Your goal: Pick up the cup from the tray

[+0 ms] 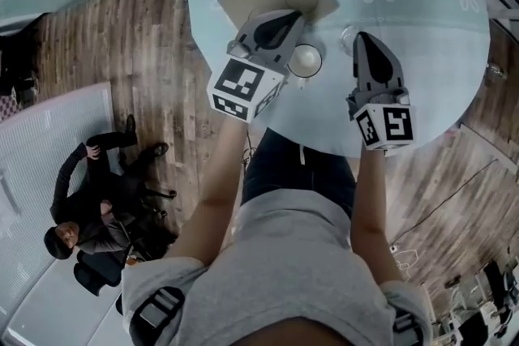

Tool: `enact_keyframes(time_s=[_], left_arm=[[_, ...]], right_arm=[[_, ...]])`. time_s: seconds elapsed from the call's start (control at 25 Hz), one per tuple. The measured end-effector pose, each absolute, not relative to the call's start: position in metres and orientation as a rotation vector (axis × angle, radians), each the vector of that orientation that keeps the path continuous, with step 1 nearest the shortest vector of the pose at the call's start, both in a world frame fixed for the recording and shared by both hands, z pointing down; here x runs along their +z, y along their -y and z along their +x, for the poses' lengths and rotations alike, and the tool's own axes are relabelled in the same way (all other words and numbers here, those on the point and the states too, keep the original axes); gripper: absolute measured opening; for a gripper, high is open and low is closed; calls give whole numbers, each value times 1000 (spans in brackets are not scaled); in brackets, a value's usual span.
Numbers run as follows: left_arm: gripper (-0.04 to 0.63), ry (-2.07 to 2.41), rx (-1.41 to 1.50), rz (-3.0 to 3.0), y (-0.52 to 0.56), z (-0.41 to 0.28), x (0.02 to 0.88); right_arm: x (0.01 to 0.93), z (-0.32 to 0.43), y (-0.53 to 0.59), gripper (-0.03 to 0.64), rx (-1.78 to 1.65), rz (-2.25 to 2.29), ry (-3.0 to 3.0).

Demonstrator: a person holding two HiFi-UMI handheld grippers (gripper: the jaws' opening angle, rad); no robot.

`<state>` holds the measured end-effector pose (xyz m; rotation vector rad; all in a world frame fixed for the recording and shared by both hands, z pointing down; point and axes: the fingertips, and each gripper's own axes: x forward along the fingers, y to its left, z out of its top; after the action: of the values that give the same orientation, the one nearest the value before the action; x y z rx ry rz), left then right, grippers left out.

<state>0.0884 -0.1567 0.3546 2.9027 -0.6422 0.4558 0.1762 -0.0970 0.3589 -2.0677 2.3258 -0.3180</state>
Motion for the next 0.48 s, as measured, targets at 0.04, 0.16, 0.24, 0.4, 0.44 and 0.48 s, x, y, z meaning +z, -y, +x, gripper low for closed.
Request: enact_keyframes(time_s=[0.04,0.16,0.24,0.4,0.44,0.48], left_arm=[[8,665,432,2897,158,87,351],[8,703,412,2907,159,86,343],[8,722,396,2912,159,87,337],[8,761,385,2918,158,89,330],[8,769,398,2928,158,89,330],[8,776,406,2936,158,89,330]], right_arm=[[354,175,98,8,-303,-2066,-2323],[343,171,103,8,-278,-2058,-2324],[336,169,106,8,-263,-2049,-2336],[323,168,110,8,-229,-2042,-2332],[321,167,111,8,-224,-2040,-2328],[320,166,111,8,-220,-2039,-2325]])
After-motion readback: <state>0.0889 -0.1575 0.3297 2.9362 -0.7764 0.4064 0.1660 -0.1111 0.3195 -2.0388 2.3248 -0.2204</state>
